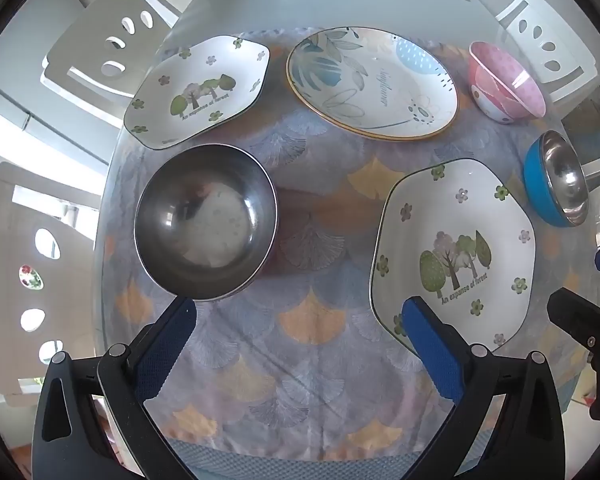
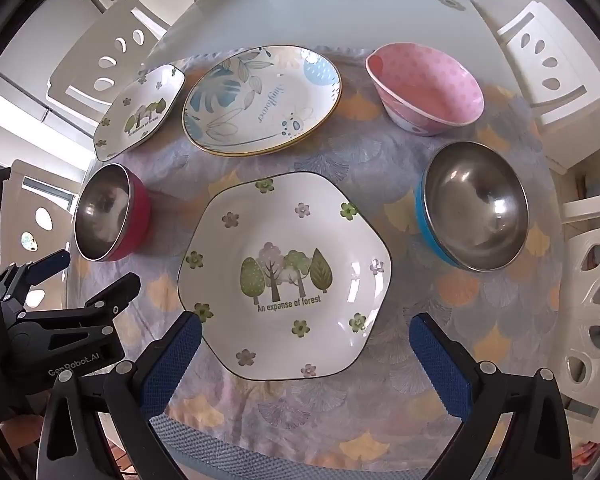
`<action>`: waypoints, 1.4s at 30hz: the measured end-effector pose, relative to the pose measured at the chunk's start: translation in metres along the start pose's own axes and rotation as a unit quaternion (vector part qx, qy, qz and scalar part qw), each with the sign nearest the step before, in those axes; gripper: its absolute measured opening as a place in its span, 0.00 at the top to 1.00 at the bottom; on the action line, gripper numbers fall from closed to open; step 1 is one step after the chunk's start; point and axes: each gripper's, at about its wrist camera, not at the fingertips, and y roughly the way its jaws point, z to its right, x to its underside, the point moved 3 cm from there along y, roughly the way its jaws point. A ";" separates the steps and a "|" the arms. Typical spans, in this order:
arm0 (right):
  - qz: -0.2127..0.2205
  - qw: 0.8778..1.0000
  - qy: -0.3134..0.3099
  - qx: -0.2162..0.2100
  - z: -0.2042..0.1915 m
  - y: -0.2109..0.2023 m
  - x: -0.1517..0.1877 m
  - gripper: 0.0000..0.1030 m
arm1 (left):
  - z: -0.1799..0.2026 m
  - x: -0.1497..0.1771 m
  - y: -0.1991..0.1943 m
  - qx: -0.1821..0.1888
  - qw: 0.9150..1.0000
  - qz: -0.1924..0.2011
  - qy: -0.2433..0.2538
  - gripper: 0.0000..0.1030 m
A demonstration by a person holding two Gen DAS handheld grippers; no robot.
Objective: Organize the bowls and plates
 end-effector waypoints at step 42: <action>-0.017 0.999 -0.037 -0.011 -0.024 -0.027 -0.058 0.00 | -0.025 -0.051 -0.022 0.007 1.000 -0.004 0.000 0.01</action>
